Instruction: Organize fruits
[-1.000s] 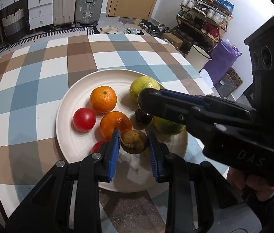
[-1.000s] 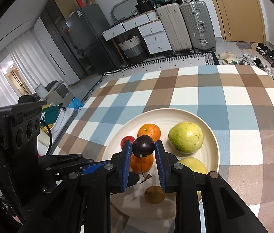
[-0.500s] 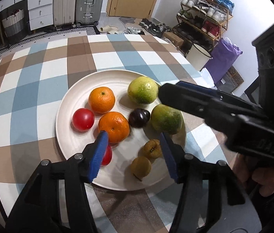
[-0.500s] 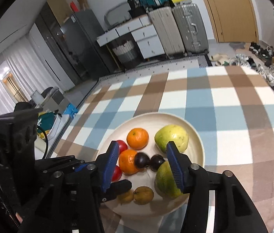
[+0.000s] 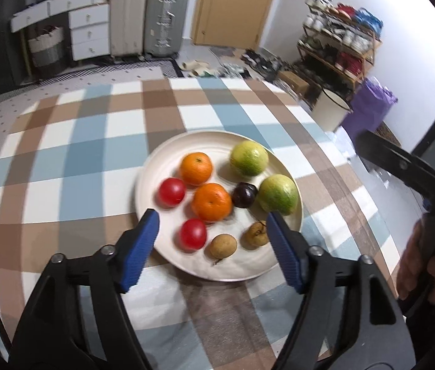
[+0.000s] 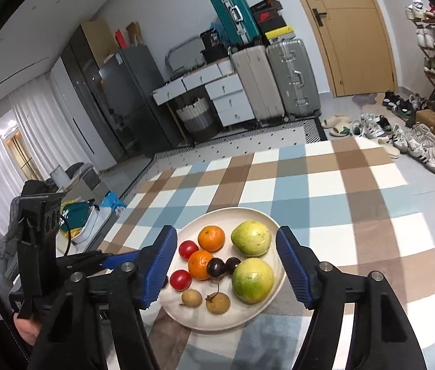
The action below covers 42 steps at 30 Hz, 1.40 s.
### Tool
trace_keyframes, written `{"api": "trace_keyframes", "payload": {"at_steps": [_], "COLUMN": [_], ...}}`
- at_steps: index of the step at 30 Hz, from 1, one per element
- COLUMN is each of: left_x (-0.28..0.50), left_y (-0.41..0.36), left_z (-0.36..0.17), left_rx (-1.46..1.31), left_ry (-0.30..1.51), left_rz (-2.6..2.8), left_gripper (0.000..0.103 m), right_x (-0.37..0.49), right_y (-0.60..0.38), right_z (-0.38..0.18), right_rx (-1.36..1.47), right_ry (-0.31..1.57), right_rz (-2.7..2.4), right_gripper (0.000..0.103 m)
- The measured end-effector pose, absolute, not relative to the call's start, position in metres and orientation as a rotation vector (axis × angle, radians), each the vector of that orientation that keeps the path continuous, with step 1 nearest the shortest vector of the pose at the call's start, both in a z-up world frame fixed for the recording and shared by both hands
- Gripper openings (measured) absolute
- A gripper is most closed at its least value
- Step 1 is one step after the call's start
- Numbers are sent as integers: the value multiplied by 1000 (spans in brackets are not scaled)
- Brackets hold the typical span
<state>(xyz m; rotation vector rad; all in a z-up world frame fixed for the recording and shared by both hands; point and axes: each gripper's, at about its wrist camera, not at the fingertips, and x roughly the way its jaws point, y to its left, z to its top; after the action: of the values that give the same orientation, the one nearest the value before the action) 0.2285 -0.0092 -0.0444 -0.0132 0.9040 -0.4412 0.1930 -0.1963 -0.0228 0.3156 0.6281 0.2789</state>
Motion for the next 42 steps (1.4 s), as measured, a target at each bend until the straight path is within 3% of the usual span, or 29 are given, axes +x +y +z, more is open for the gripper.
{"api": "trace_keyframes", "payload": {"at_steps": [2, 8, 13, 20, 42], "left_x": [221, 195, 167, 130, 70], "left_y": [0, 21, 37, 48, 77], "left_z": [-38, -25, -19, -12, -46], "left_rx": [-23, -15, -29, -5, 29], "left_ry": [879, 817, 759, 663, 449], "left_rz": [-412, -326, -252, -184, -37], "left_gripper": [79, 86, 102, 102, 102], "right_x": [185, 153, 128, 90, 48], "right_y": [-199, -192, -190, -184, -173], "right_z": [-20, -12, -13, -22, -68], "right_rx": [319, 264, 259, 219, 70], "right_ry": [620, 564, 536, 464, 356], "right_rz": [274, 284, 274, 288, 195], "right_gripper": [69, 86, 89, 99, 102]}}
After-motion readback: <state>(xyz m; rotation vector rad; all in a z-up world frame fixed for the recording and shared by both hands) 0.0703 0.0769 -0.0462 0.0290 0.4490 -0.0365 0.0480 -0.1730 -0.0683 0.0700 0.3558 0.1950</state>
